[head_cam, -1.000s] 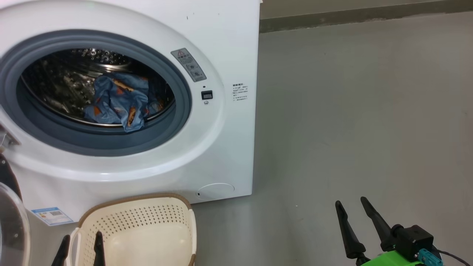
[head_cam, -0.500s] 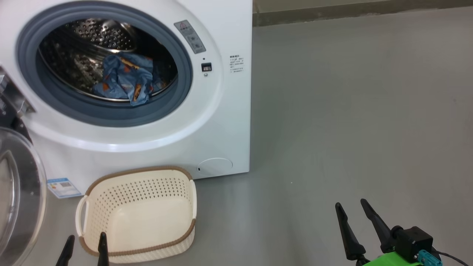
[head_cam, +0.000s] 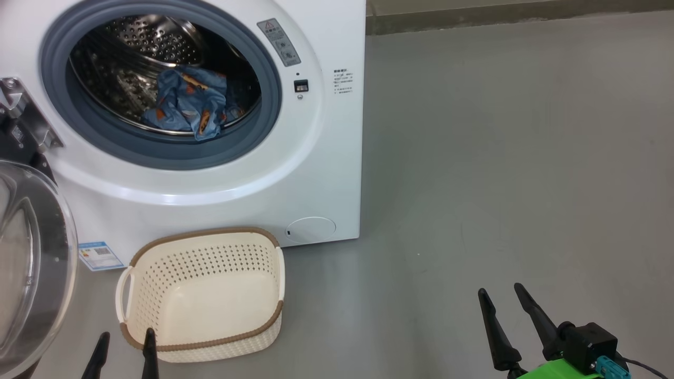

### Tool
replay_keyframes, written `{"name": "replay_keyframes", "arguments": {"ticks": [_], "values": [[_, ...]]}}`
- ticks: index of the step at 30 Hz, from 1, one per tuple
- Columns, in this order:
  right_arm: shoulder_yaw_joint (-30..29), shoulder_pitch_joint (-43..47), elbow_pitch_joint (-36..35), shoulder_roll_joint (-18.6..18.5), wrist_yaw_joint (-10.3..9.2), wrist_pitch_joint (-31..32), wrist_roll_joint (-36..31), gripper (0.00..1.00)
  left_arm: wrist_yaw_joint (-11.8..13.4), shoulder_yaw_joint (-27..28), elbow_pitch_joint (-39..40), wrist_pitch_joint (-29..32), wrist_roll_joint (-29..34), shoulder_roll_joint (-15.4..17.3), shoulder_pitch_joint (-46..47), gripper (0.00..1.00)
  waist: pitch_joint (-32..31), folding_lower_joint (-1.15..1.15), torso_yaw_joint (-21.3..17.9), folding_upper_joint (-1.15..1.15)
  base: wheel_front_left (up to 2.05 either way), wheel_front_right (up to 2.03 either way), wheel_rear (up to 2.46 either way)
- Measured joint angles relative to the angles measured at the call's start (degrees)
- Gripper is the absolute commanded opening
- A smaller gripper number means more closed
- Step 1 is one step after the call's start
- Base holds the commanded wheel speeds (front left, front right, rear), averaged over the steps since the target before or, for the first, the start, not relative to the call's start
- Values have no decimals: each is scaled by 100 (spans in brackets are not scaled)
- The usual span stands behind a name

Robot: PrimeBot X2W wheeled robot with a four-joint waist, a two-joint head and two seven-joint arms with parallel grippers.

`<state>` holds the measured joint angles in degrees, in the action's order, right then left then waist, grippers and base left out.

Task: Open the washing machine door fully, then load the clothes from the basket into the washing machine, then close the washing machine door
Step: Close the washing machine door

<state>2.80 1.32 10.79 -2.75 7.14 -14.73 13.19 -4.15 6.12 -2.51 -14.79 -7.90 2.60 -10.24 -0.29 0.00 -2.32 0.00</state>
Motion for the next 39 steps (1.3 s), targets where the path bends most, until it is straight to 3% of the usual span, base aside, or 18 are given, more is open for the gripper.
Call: {"name": "replay_keyframes", "arguments": {"ticks": [39], "values": [[-5, 10, -24, 0, 0, 0, -1, 100, 37, -165, 76, 0, -94, -1, 4, 100, 55, 0, 208, 0, 0, 0, 0]]}}
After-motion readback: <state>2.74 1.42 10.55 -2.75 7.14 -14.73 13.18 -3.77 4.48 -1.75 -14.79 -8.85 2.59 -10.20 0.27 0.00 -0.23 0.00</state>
